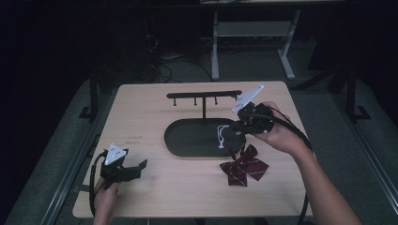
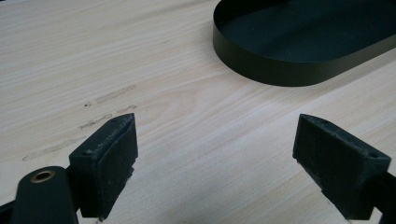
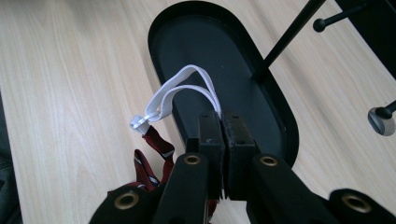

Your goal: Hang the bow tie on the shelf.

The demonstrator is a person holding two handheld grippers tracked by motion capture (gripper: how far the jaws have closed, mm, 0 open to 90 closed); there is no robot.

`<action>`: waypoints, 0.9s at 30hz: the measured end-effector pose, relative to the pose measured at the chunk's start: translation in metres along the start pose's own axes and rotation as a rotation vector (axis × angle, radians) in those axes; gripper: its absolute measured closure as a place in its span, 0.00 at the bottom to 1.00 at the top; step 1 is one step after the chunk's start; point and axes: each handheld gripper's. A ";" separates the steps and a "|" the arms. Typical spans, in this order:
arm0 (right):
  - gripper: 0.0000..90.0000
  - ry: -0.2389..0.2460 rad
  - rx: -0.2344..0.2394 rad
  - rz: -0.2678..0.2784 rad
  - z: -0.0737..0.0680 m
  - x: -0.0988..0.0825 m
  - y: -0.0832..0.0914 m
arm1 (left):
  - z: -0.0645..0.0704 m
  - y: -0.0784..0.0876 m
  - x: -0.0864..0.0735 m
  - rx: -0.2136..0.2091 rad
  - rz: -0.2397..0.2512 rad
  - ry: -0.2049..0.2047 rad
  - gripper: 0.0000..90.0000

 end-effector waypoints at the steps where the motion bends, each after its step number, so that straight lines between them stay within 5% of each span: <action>1: 0.97 0.000 0.000 0.000 0.000 0.000 0.000 | 0.000 0.000 0.000 0.000 0.000 0.000 0.15; 27: 0.97 0.019 -0.006 -0.002 0.017 0.041 -0.006 | -0.001 0.002 0.000 -0.002 0.005 0.003 0.15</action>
Point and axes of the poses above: each handheld gripper's, and its own axes: y roughly backward along the jaws, x roughly out of its top, z roughly to its right, and after that the axes turned 1 degree about z, right-handed
